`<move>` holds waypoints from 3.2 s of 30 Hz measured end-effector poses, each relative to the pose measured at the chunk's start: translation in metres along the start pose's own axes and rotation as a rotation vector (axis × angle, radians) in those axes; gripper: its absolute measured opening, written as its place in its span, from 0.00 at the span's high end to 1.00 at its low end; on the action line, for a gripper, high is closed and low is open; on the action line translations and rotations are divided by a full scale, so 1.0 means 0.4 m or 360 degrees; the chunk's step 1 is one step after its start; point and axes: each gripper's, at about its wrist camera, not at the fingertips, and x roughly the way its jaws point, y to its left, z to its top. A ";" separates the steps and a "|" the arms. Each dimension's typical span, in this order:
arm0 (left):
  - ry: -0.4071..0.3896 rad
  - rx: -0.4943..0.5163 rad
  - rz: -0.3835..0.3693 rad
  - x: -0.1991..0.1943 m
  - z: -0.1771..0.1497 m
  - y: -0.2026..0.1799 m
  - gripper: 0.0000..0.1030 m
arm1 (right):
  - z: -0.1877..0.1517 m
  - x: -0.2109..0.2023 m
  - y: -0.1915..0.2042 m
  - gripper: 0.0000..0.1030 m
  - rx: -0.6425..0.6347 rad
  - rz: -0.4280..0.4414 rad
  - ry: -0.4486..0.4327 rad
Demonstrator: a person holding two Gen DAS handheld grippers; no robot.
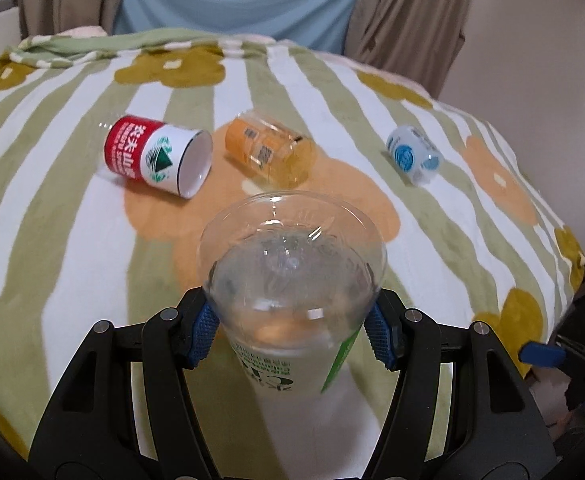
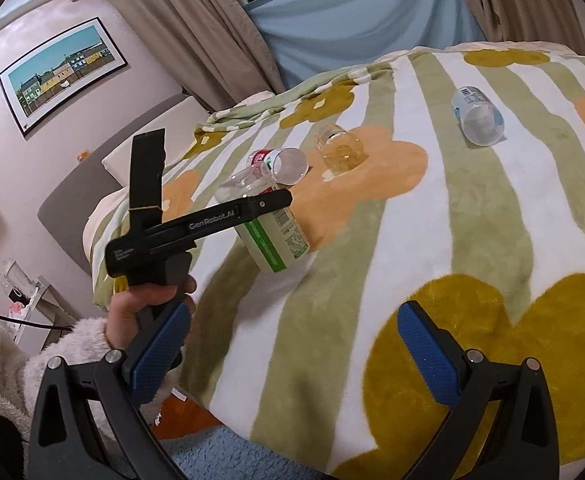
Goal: Flip cup upside down
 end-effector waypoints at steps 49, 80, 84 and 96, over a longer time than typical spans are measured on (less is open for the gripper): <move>-0.0701 0.0147 0.0316 -0.642 -0.035 -0.098 0.00 | 0.137 -0.208 0.328 0.00 -0.0404 -0.0905 -0.0609; -0.0727 0.0152 0.0313 -0.674 -0.049 -0.112 0.00 | 0.139 -0.296 0.349 0.00 -0.0369 -0.0990 -0.0725; -0.0729 0.0156 0.0319 -0.679 -0.048 -0.113 0.00 | 0.142 -0.298 0.347 0.00 -0.0364 -0.0990 -0.0729; -0.0797 0.0167 0.0357 -0.705 -0.044 -0.111 0.00 | 0.154 -0.303 0.347 0.00 -0.0369 -0.0994 -0.0739</move>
